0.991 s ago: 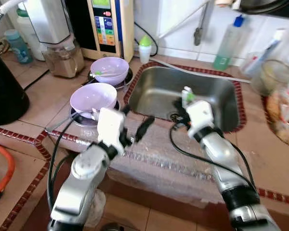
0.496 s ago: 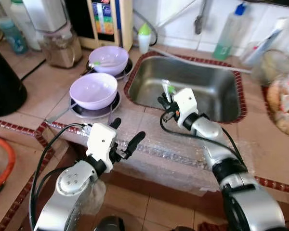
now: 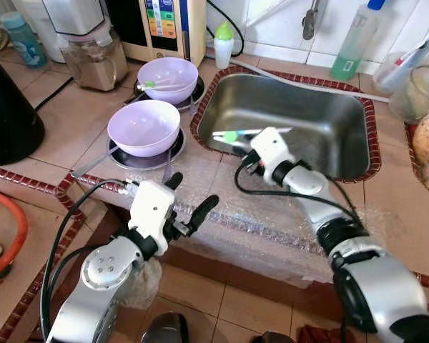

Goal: Kitchen organization

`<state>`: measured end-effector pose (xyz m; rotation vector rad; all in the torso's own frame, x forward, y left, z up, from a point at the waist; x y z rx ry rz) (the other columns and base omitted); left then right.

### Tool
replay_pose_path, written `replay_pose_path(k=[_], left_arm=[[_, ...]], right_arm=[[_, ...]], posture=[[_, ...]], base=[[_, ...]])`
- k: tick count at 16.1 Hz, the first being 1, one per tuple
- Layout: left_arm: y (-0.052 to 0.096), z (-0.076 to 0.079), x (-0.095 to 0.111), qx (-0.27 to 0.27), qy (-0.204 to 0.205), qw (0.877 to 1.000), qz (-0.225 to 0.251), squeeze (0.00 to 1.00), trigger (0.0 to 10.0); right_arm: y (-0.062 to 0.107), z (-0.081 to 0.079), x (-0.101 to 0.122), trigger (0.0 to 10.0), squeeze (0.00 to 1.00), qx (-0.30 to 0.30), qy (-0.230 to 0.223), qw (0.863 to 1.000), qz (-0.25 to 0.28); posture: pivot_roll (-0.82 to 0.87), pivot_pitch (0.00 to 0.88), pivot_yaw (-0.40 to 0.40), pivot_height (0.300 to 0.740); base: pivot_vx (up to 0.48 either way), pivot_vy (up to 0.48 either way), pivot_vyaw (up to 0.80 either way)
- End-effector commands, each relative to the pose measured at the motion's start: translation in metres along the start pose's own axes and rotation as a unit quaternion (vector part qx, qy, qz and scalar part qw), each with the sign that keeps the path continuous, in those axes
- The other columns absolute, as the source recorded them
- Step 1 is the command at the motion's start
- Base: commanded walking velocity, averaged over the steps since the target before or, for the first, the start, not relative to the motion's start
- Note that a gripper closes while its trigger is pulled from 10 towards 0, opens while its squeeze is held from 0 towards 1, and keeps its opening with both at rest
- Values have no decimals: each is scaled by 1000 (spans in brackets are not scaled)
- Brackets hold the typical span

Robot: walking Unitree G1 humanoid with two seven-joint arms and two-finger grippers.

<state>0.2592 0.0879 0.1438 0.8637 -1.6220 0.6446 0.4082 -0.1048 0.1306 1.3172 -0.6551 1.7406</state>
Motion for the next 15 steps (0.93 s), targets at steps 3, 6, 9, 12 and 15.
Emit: replay_pose_path(k=[3, 6, 9, 12, 15], left_arm=[[-8, 2, 3, -6, -3, 1000, 8, 0, 10000], [-13, 1, 3, -10, -7, 1000, 12, 0, 10000], [-16, -2, 6, 0, -10, 1000, 21, 0, 10000], [-18, -17, 15, 48, -12, 998, 45, 0, 10000], [-19, -41, 26, 122, -16, 989, 81, 0, 10000]], right_arm=[[10, 20, -19, 10000, 1000, -33, 17, 998, -52], [16, 26, -32, 10000, 1000, -27, 0, 995, -94], [18, 31, -26, 10000, 1000, -39, -25, 997, -65], [21, 36, -12, 10000, 0, -65, -45, 997, -3], [35, 27, -12, 10000, 0, -103, -97, 989, 52]], posture=[[124, 105, 29, 740], [113, 84, 32, 740], [111, 69, 24, 740], [102, 49, 7, 740], [83, 31, 1, 740]], base=[[0, 0, 0], [0, 0, 0], [0, 0, 0], [0, 0, 0], [0, 0, 0]])
Point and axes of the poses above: a point about 5 cm out from each wrist's last joint towards the gripper, its own y axis pointing back from the gripper into the wrist, its own x axis along the axis of the wrist's last joint, z = x × y, the point moved 4 cm from there along -y, pointing out of the wrist towards the gripper, and after that the axes turned 8 degrees about -y, right-handed, at the moved point
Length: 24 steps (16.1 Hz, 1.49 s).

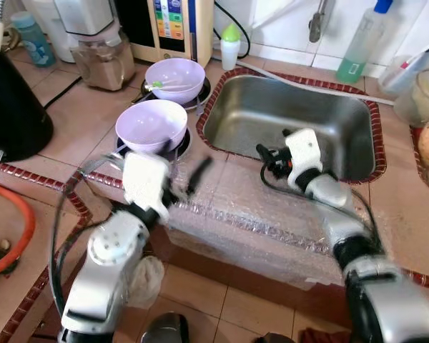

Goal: Kitchen organization

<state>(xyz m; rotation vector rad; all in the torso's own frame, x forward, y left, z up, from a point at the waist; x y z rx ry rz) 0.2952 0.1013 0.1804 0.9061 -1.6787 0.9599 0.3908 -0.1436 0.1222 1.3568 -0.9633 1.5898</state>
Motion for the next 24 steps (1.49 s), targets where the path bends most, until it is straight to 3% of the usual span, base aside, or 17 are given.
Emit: replay_pose_path(k=[1, 2, 3, 6, 7, 8, 9, 10, 14, 16, 17, 18, 21, 22, 24], left_arm=[[0, -4, -3, 13, -6, 1000, -3, 0, 10000], [-4, -18, -1, 54, 7, 998, 4, 482, 10000], [-8, -29, -3, 84, 30, 996, 3, 1000, 10000], [-19, -47, -4, 113, 40, 993, 5, 1000, 10000], [-22, -54, -6, 127, 37, 991, -3, 1000, 10000], [-23, -56, -9, 134, 32, 990, -10, 1000, 10000], [-24, -63, -14, 150, 35, 988, -24, 412, 10000], [-25, -69, -18, 163, 36, 985, -33, 0, 10000], [-32, -92, -23, 206, 53, 976, -47, 0, 10000], [-36, -100, -26, 212, 57, 974, -59, 0, 10000], [-36, -102, -29, 218, 59, 972, -69, 0, 10000], [-35, -103, -31, 221, 65, 970, -75, 0, 10000], [-37, -109, -50, 244, 119, 954, -124, 0, 10000], [-43, -108, -55, 247, 147, 948, -136, 0, 10000], [-53, -105, -52, 242, 166, 947, -132, 0, 10000]], right_arm=[[1, 5, 8, 10000, 0, -18, -11, 1000, 22], [10, 5, 11, 10000, 1000, -63, -22, 997, 50], [14, -1, 14, 10000, 1000, -72, -33, 995, 67], [24, -17, 17, 10000, 1000, -51, -74, 994, 69], [28, -25, 16, 10000, 671, -33, -75, 994, 66], [30, -27, 17, 10000, 43, -32, -74, 994, 68], [32, -28, 17, 10000, 0, -42, -81, 994, 64], [35, -29, 18, 10000, 0, -46, -88, 993, 58], [38, -46, 20, 10000, 0, -42, -59, 996, 49], [39, -55, 20, 10000, 0, -22, -71, 997, 37], [41, -59, 20, 10000, 0, -5, -107, 993, 39], [42, -58, 21, 10000, 0, -5, -113, 993, 42], [43, -56, 21, 10000, 0, -17, -107, 993, 39], [42, -56, 22, 10000, 0, -29, -66, 997, 39], [41, -69, 25, 10000, 0, 1, -109, 993, 40]], posture=[[79, 28, 1, 740], [62, 20, 6, 740], [48, 11, 12, 740], [18, 0, 27, 740], [13, 0, 29, 740], [10, 0, 32, 740], [7, 0, 35, 740], [2, 0, 39, 740], [1, 2, 39, 740], [0, 3, 42, 740], [0, 2, 44, 740], [-1, 2, 45, 740], [1, 3, 51, 740], [-2, 3, 54, 740], [-6, 5, 57, 740]], base=[[0, 0, 0], [0, 0, 0], [0, 0, 0], [0, 0, 0], [0, 0, 0], [0, 0, 0], [0, 0, 0], [0, 0, 0], [0, 0, 0], [0, 0, 0], [0, 0, 0], [0, 0, 0], [0, 0, 0], [0, 0, 0], [0, 0, 0]])
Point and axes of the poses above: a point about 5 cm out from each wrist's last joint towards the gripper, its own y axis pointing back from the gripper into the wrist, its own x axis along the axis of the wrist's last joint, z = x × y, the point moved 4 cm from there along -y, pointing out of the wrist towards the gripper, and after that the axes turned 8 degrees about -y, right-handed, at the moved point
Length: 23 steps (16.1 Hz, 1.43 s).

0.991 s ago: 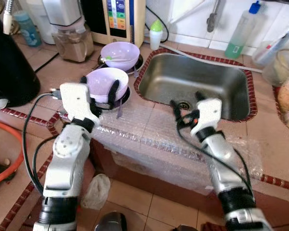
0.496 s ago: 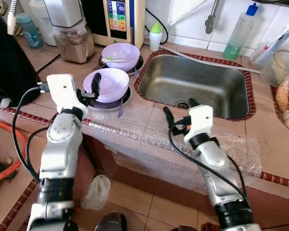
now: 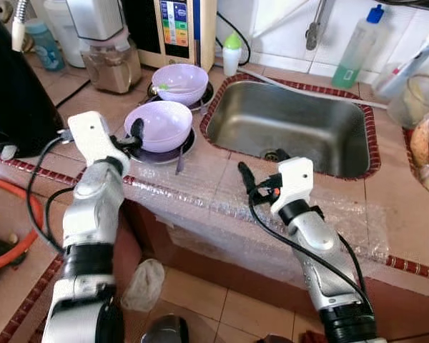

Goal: Kitchen organization

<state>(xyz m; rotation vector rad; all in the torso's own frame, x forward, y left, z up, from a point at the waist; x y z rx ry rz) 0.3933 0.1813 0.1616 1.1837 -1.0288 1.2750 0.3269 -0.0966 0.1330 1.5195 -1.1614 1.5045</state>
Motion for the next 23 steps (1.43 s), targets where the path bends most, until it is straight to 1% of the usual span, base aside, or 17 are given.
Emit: replay_pose_path(k=[1, 2, 3, 4, 5, 7, 8, 10, 11, 12, 13, 17, 19, 23], left_arm=[[-2, 3, 3, -1, 6, 1000, 0, 0, 9373], [-4, 8, 2, -11, 11, 1000, -10, 0, 4745], [-4, 11, 0, -17, 21, 999, -27, 0, 3137], [-5, 15, -2, -24, 30, 998, -42, 0, 863], [-5, 16, -3, -25, 32, 998, -47, 0, 0], [-6, 16, -5, -24, 34, 998, -52, 0, 0], [-6, 15, -8, -22, 44, 997, -62, 0, 0], [-6, 16, -10, -23, 57, 996, -69, 0, 0], [-6, 16, -10, -22, 73, 994, -73, 0, 0], [-6, 15, -9, -21, 83, 993, -77, 0, 0], [-6, 16, -10, -22, 91, 992, -80, 0, 0], [-7, 13, -10, -19, 99, 991, -85, 0, 0], [-7, 13, -9, -17, 103, 991, -86, 0, 0], [-7, 12, -10, -12, 106, 991, -86, 0, 0]], right_arm=[[0, -6, 4, 10000, 0, 12, -13, 1000, 2], [1, -13, 4, 10000, 0, 27, -16, 1000, 3], [3, -21, 2, 10000, 0, 55, -6, 998, 0], [9, -32, 0, 10000, 0, 103, -49, 993, -13], [10, -32, 2, 10000, 0, 107, -61, 992, -6], [9, -30, 2, 10000, 0, 101, -48, 994, -5], [7, -29, 2, 10000, 0, 93, -17, 996, -6], [5, -25, 5, 10000, 0, 77, -2, 997, 3], [3, -22, 11, 10000, 0, 64, -3, 998, 17], [2, -21, 10, 10000, 0, 65, 2, 998, 12], [3, -25, 8, 10000, 0, 81, -12, 997, 5], [8, -42, 3, 10000, 0, 142, -29, 989, -13], [8, -45, 2, 10000, 0, 158, -27, 987, -18], [7, -44, 1, 10000, 0, 162, -26, 986, -22]], posture=[[-9, 5, 59, 740], [-10, 6, 62, 740], [-12, 6, 63, 740], [-10, 7, 65, 740], [-10, 7, 65, 740], [-10, 7, 65, 740], [-10, 7, 65, 740], [-7, 3, 63, 740], [-7, 3, 62, 740], [-7, 0, 62, 740], [-3, 0, 61, 740], [-3, 0, 63, 740], [-3, 0, 64, 740], [-1, 0, 61, 740]], base=[[0, 0, 0], [0, 0, 0], [0, 0, 0], [0, 0, 0], [0, 0, 0], [0, 0, 0], [0, 0, 0], [0, 0, 0], [0, 0, 0], [0, 0, 0], [0, 0, 0], [0, 0, 0], [0, 0, 0], [0, 0, 0]])
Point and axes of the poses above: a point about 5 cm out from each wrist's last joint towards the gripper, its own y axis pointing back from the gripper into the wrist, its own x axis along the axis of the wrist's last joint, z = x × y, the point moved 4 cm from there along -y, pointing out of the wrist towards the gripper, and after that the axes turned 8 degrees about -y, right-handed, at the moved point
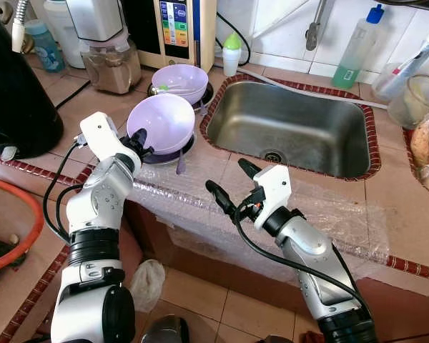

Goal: Kitchen organization

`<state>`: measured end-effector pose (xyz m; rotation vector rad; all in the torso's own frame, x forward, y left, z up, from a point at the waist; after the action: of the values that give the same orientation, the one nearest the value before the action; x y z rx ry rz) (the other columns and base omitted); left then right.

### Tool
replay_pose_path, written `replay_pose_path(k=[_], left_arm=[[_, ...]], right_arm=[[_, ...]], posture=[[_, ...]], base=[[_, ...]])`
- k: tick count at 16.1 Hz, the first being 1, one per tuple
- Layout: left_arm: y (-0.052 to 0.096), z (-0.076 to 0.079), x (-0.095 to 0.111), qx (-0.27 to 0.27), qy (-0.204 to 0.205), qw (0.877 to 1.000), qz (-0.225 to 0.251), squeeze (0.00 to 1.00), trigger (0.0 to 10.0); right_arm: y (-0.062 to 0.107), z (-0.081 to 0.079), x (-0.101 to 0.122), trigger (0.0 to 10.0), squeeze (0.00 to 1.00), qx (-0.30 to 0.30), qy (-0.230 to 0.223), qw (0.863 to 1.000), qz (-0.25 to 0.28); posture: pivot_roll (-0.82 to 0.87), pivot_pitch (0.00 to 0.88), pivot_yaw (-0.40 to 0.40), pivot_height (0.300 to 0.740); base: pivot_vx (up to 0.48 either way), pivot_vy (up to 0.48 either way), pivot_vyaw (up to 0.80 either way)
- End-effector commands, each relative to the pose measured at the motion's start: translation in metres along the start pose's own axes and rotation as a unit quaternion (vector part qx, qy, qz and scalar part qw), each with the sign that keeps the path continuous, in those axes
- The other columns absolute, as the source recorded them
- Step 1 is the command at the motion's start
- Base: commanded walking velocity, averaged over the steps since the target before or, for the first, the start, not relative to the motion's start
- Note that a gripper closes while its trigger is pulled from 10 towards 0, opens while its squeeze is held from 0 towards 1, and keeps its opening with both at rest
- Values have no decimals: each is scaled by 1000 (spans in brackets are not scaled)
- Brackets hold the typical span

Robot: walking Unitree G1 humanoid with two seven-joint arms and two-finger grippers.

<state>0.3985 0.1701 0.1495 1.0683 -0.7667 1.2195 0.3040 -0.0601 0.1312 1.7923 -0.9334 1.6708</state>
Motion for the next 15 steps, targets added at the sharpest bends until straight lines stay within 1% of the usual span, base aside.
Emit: replay_pose_path(k=[1, 4, 7, 10, 11, 12, 13, 15], left_arm=[[0, 3, 3, 0, -1, 1000, -1, 0, 0], [0, 1, 2, 0, -2, 1000, 1, 0, 0], [0, 2, 5, -1, -4, 1000, 8, 0, 0], [2, 1, 10, 1, -17, 999, 30, 0, 0], [2, 2, 13, -2, -27, 999, 43, 0, 0], [3, 6, 17, -12, -50, 997, 57, 0, 0], [4, 10, 19, -20, -64, 996, 66, 0, 0], [7, 17, 27, -32, -86, 991, 99, 0, 0]], right_arm=[[-1, -2, 5, 10000, 0, 8, 2, 1000, 6], [-2, -5, 3, 10000, 0, 16, 0, 1000, 3], [-4, -4, 4, 10000, 0, 18, 0, 1000, 2], [-4, -2, 4, 10000, 0, 10, 1, 1000, 4], [-4, 0, 3, 10000, 0, 4, 0, 1000, 4], [-4, 3, 3, 10000, 0, -4, -3, 1000, 5], [-4, 4, 3, 10000, 0, -10, -5, 1000, 6], [-4, 7, 3, 10000, 0, -23, -15, 1000, 11]], posture=[[-1, 0, 61, 740], [2, 0, 59, 740], [4, 0, 58, 740], [4, 0, 58, 740], [4, 0, 59, 740], [5, 0, 55, 740], [6, 0, 53, 740], [6, 0, 53, 740]], base=[[0, 0, 0], [0, 0, 0], [0, 0, 0], [0, 0, 0], [0, 0, 0], [0, 0, 0], [0, 0, 0], [0, 0, 0]])
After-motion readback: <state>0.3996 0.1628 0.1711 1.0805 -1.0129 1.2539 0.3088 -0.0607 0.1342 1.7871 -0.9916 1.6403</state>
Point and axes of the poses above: a point about 5 cm out from each wrist's last joint towards the gripper, its own y axis pointing back from the gripper into the wrist, its own x axis along the axis of the wrist's last joint, z = x × y, the point moved 4 cm from there along -y, pointing out of the wrist towards the gripper, and after that the axes turned 8 degrees about -y, right-handed, at the moved point
